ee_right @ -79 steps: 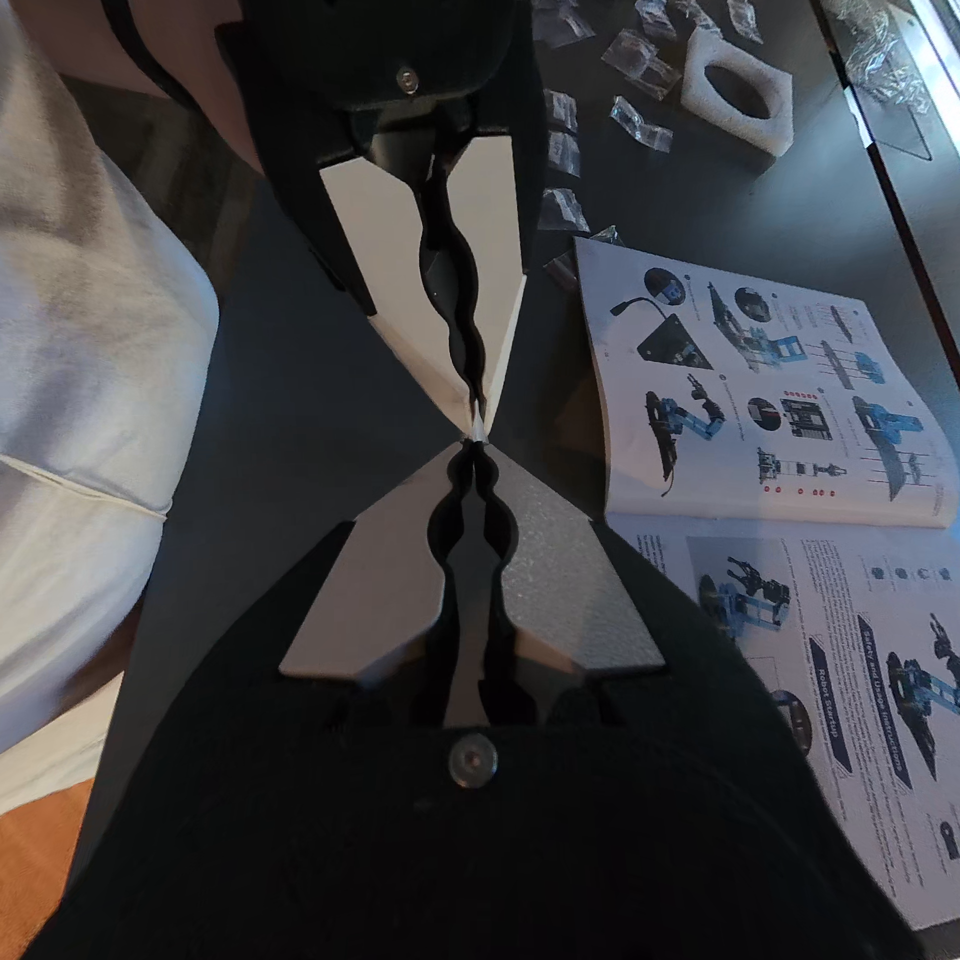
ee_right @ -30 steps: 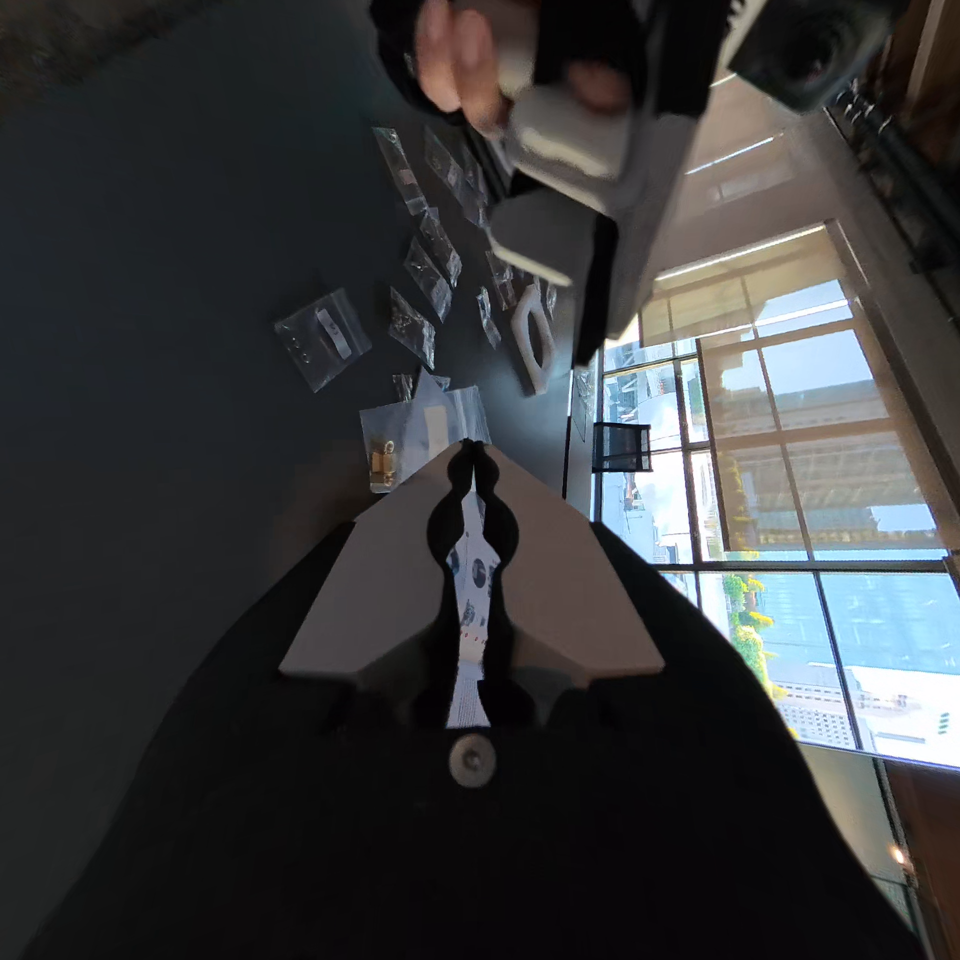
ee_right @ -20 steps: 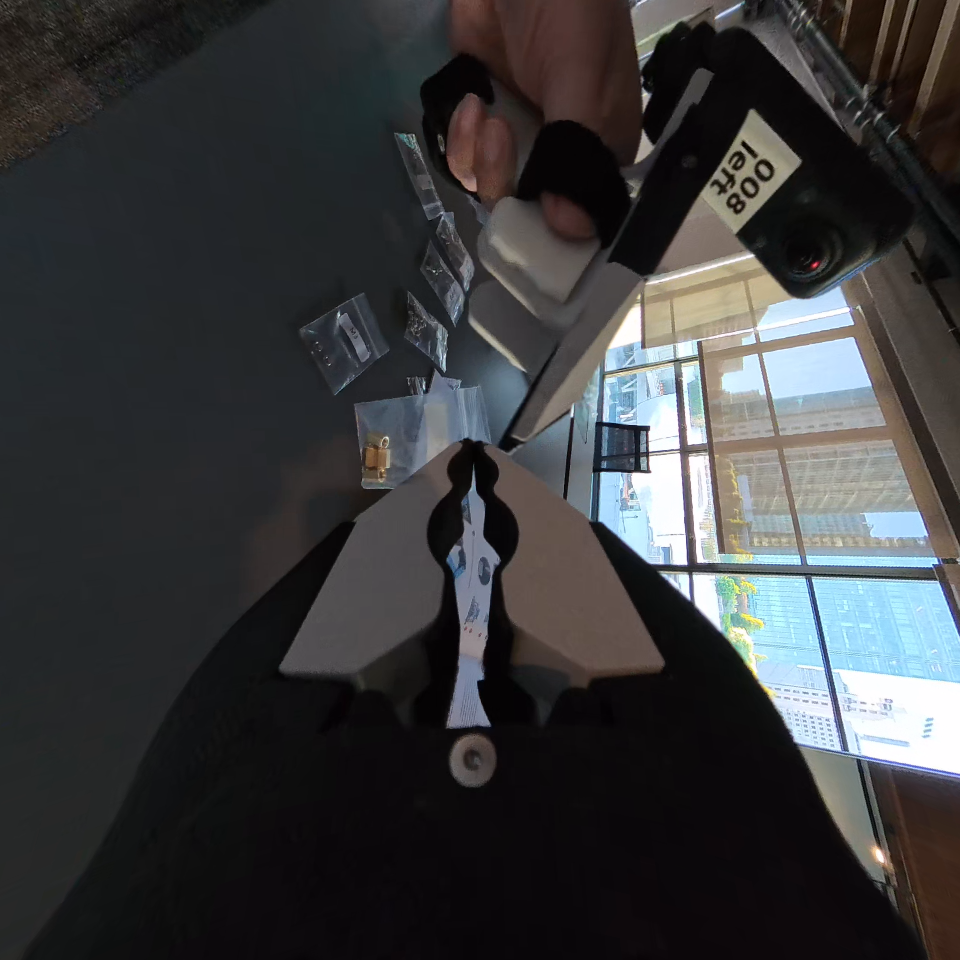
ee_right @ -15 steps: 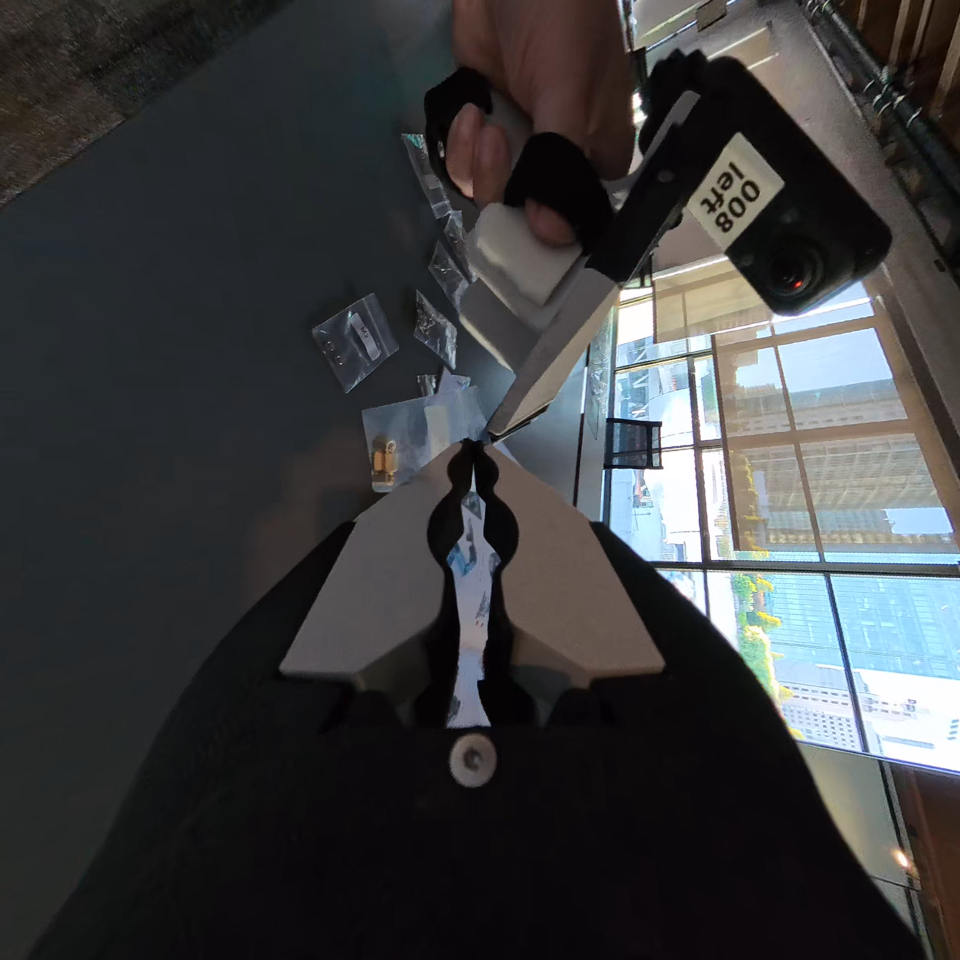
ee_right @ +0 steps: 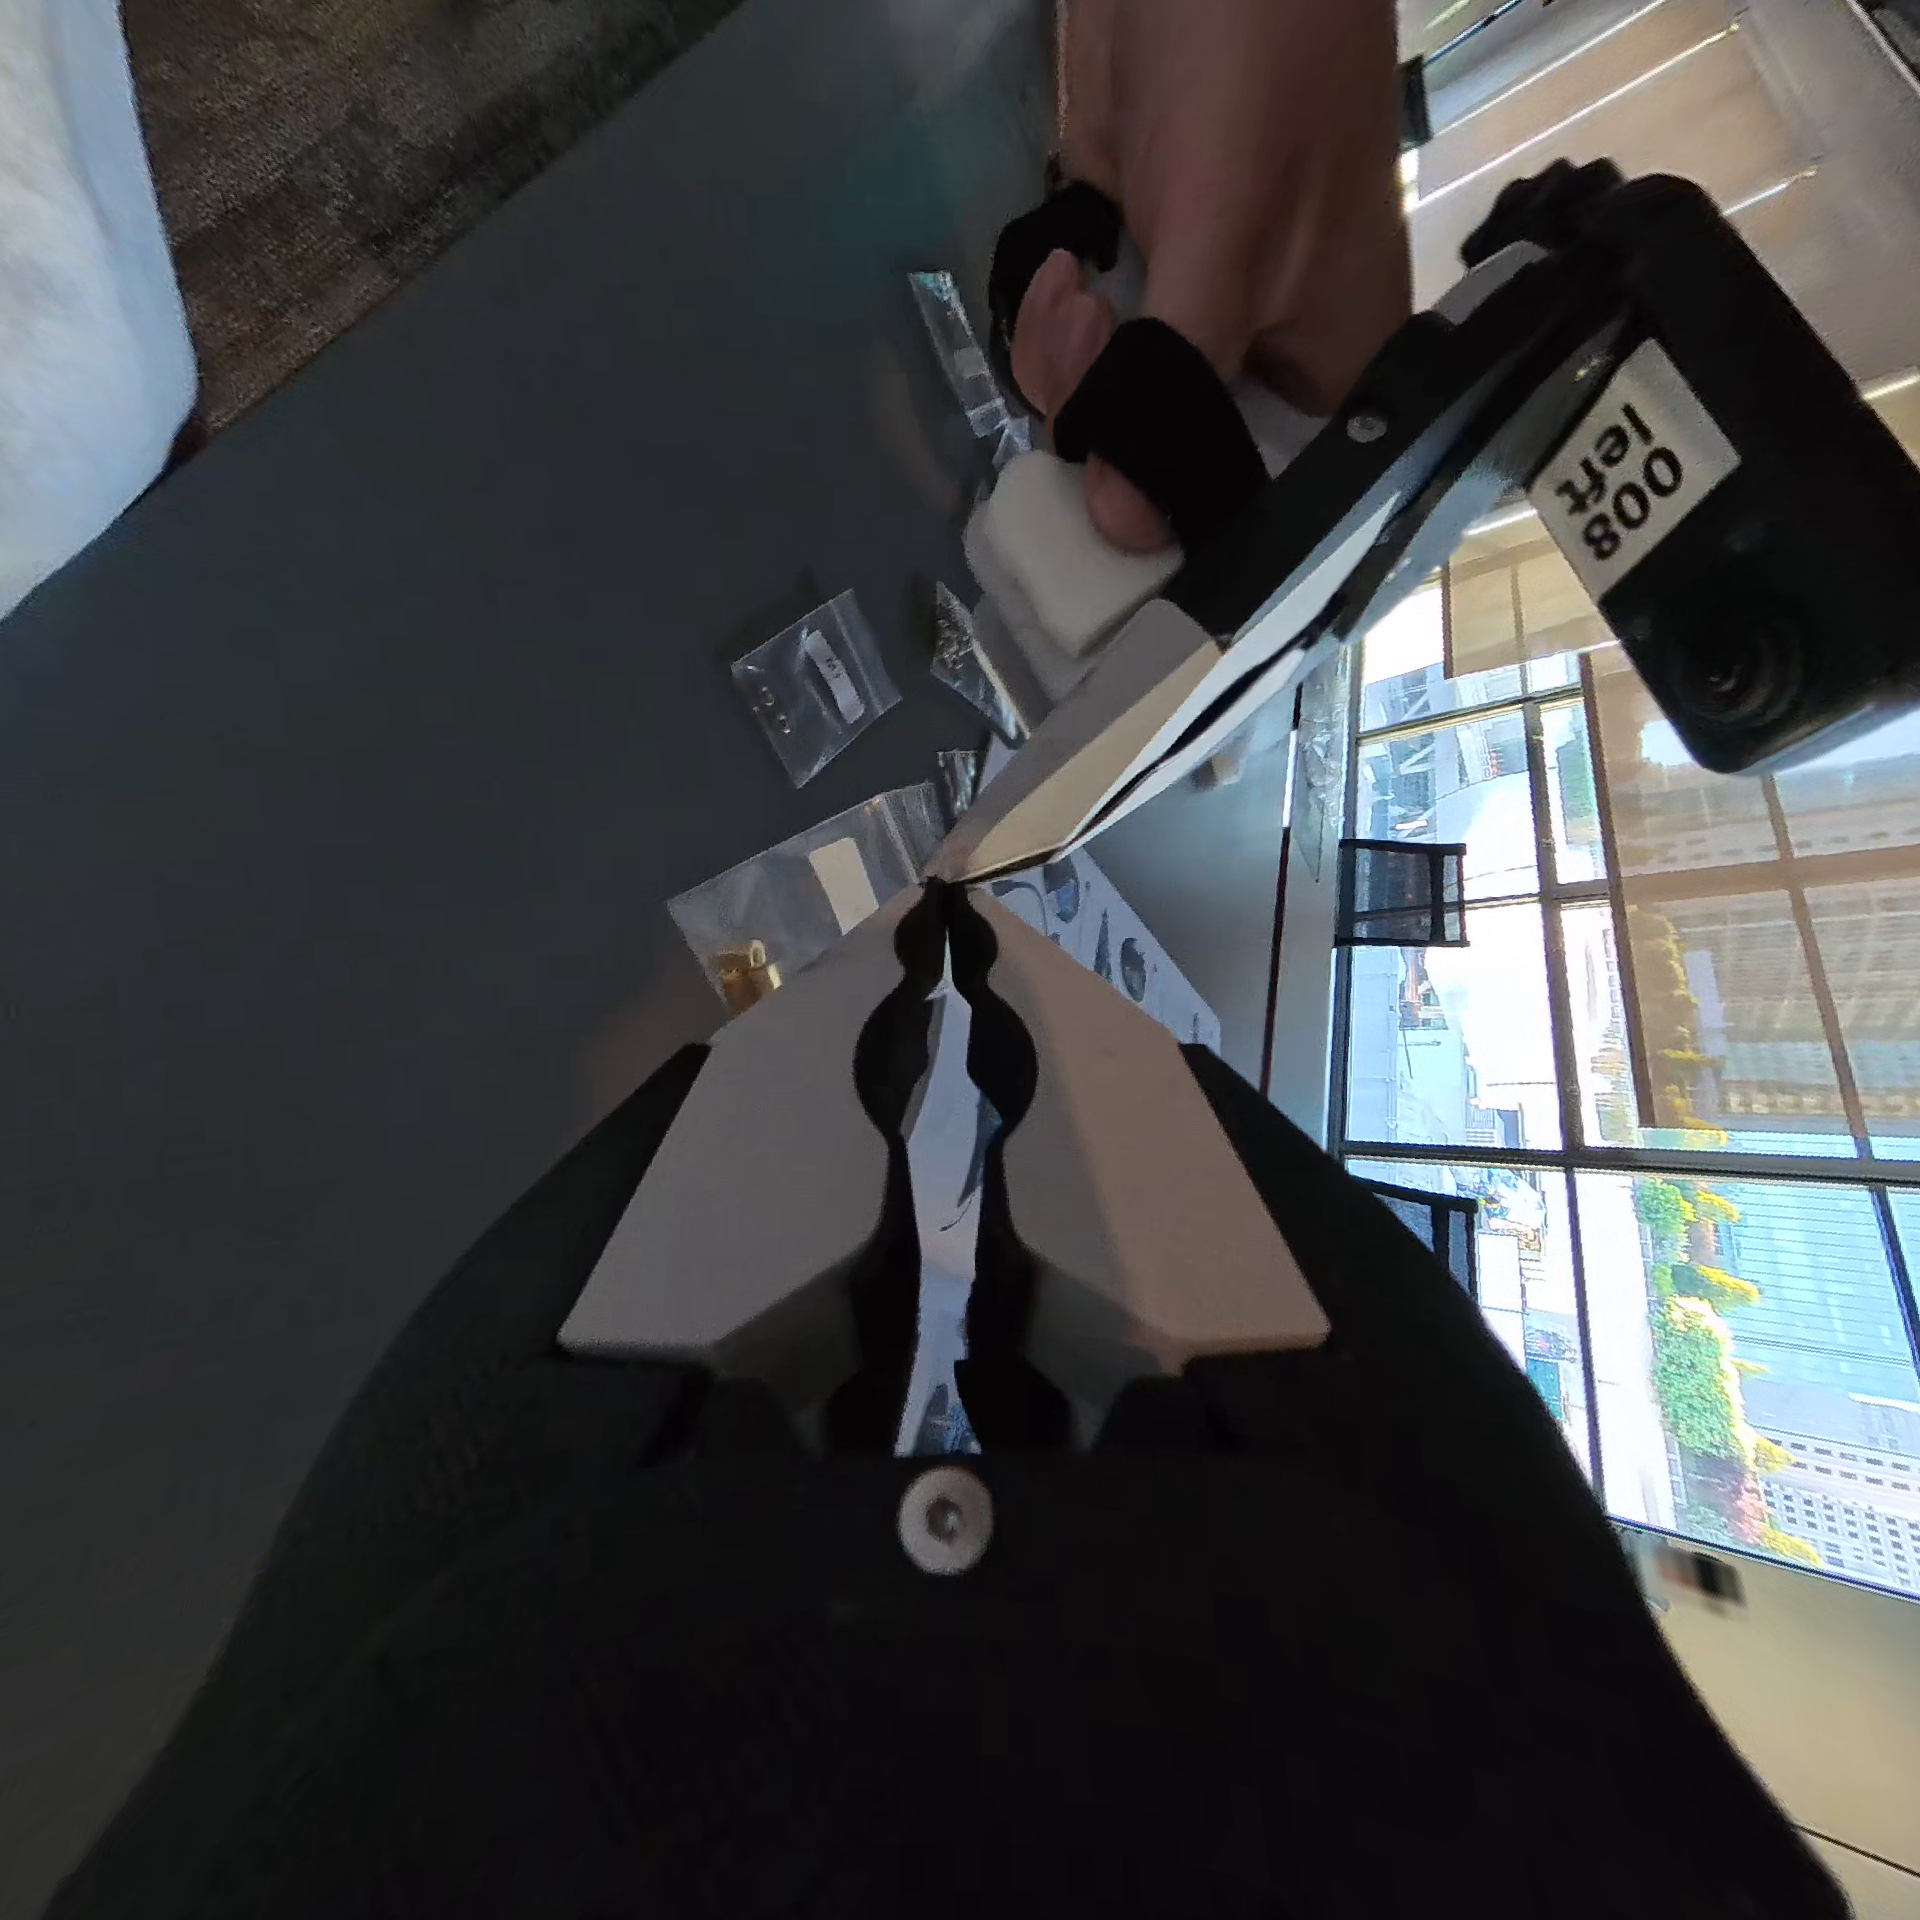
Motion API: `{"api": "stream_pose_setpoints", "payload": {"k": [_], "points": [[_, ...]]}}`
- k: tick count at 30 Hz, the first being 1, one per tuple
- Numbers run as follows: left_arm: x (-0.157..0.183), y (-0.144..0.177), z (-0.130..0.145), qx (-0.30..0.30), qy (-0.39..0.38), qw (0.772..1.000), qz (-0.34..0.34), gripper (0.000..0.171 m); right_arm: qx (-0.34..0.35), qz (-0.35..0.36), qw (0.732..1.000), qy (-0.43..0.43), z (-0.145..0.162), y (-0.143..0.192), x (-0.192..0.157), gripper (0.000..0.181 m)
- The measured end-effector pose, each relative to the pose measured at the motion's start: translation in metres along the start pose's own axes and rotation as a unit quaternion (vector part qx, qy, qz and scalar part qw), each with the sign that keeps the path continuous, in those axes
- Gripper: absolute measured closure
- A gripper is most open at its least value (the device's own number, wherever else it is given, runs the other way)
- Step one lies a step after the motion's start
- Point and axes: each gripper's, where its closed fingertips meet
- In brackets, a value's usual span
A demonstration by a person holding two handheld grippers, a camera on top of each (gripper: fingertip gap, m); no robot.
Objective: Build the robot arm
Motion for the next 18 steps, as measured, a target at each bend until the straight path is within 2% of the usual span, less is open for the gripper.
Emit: {"api": "stream_pose_setpoints", "payload": {"k": [4, 11, 18], "points": [[-0.006, -0.004, 0.004, -0.021, -0.021, 0.999, -0.023, 0.171, -0.012, -0.023, 1.000, -0.008, 0.004, -0.002, -0.008, 0.181], [-0.021, -0.009, 0.003, -0.039, -0.073, 0.988, -0.130, 0.171, -0.044, -0.077, 0.995, -0.048, 0.014, -0.004, -0.018, 0.181], [-0.028, -0.013, 0.002, -0.027, -0.096, 0.974, -0.201, 0.171, -0.066, -0.099, 0.990, -0.071, 0.021, -0.004, -0.022, 0.181]]}}
Point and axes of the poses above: each gripper's, where its closed fingertips meet, y back along the fingers, z out of its underside, x = y × z across the jaws, and after that the axes turned 9 degrees about z, right-handed
